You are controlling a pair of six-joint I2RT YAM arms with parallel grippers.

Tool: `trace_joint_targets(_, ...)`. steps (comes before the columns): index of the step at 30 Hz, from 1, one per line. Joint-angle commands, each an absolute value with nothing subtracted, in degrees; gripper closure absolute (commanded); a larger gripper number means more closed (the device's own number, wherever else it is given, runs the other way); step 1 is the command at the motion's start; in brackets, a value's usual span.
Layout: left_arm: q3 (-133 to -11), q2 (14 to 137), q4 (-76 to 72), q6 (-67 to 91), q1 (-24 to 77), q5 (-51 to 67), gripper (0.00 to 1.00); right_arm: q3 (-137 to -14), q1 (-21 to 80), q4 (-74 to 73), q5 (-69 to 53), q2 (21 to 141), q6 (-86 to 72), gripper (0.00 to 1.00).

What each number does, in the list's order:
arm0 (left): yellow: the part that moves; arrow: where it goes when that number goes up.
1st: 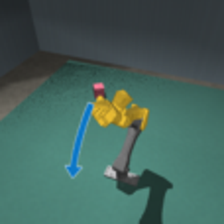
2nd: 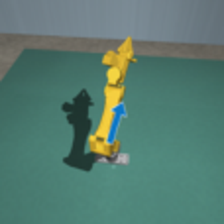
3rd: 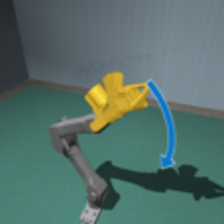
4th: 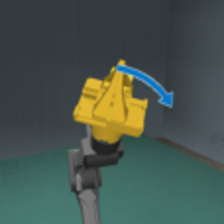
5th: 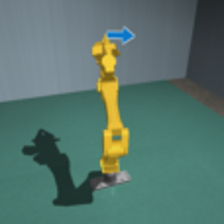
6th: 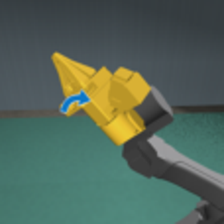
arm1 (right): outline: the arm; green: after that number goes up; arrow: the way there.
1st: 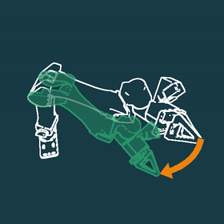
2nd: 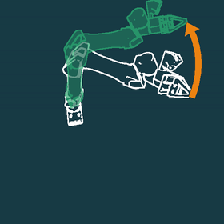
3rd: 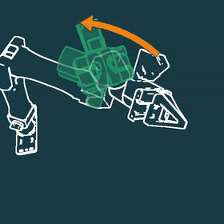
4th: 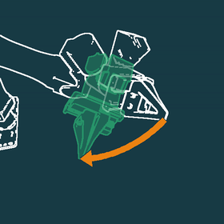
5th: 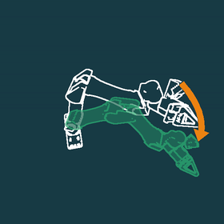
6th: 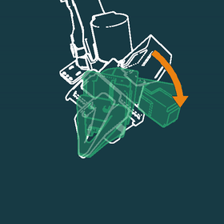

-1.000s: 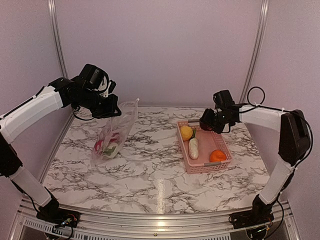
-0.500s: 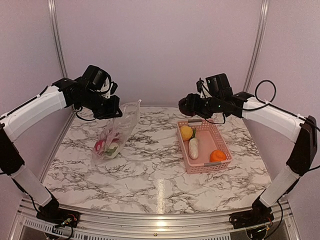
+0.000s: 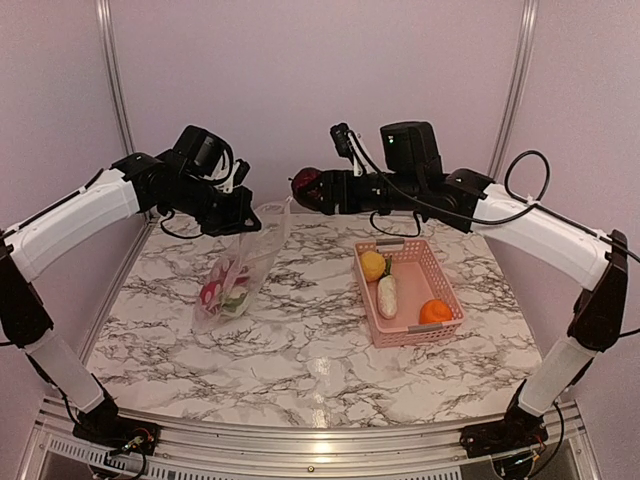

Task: Place the food in the zip-top bag and seal the zipper
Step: Place the fake fruit in the zipper food storage bag.

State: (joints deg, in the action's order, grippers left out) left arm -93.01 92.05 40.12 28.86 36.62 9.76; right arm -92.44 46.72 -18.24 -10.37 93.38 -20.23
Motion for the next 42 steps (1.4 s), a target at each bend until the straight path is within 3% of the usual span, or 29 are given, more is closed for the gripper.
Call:
trace_joint_targets(1, -95.21, 93.05, 39.31, 29.60, 38.59, 10.71, 1.00, -93.39, 48.05, -13.58, -13.79, 94.06, -17.79, 0.41)
trace_joint_targets(19, -94.91, 91.35, 39.46, 30.10, 40.08, 8.75, 1.00, -90.92, 49.04, -14.16, -18.14, 99.31, -18.95, 0.39)
trace_joint_targets(27, -94.88, 91.23, 39.45, 30.15, 40.08, 7.99, 1.00, -99.62, 49.72, -27.88, -11.31, 105.14, -14.71, 0.42)
trace_joint_targets(42, -95.36, 91.83, 39.24, 30.60, 40.08, 7.32, 1.00, -113.99, 50.11, -45.26, -9.61, 111.21, -4.47, 0.45)
